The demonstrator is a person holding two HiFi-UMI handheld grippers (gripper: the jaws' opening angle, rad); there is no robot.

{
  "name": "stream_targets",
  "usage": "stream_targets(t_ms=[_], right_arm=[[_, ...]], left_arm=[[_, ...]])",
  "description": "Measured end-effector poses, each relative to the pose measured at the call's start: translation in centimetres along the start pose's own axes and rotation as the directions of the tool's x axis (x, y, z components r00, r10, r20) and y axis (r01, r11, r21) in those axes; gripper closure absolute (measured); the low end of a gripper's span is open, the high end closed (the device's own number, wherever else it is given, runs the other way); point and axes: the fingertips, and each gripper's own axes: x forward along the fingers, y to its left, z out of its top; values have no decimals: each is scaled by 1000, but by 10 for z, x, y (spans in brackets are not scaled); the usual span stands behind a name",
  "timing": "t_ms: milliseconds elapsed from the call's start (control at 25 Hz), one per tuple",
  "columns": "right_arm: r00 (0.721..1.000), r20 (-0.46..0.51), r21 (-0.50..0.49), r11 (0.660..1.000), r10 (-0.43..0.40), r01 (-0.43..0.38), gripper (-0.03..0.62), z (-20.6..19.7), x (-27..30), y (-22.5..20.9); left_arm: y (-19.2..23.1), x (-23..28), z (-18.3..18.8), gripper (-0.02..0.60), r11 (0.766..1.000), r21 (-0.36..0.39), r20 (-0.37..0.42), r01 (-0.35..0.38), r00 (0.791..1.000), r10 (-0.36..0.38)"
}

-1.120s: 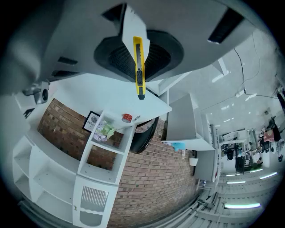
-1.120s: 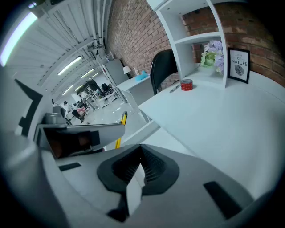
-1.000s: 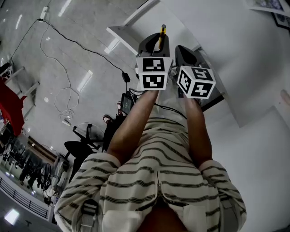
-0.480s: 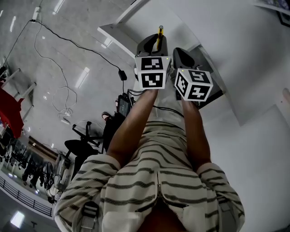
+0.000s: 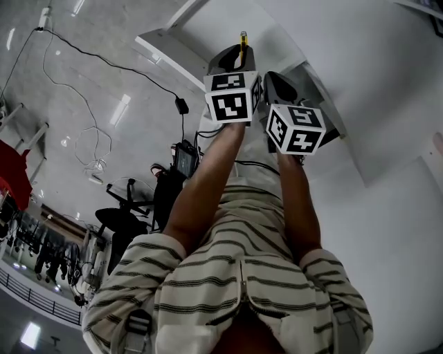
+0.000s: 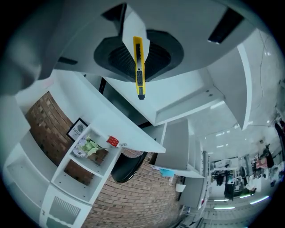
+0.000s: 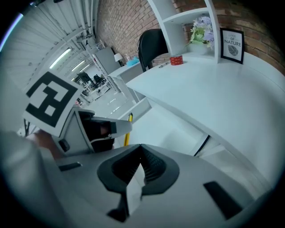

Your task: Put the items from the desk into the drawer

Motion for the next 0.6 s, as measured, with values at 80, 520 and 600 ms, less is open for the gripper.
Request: stream_targets(t_ms=[80, 520, 600], right_arm=[[1000, -6, 9, 1000, 3, -3, 582, -4, 1, -2], [1000, -21, 20, 1000, -6, 6, 583, -6, 2, -10], [1000, -22, 27, 1000, -7, 7, 583, -7, 3, -11]], left_arm=[[2, 7, -5, 515, 998, -60, -7, 2, 1000, -2], [23, 35, -30, 515, 951, -308, -58, -39, 998, 22], [27, 40, -32, 515, 934, -355, -58, -43, 998, 24]])
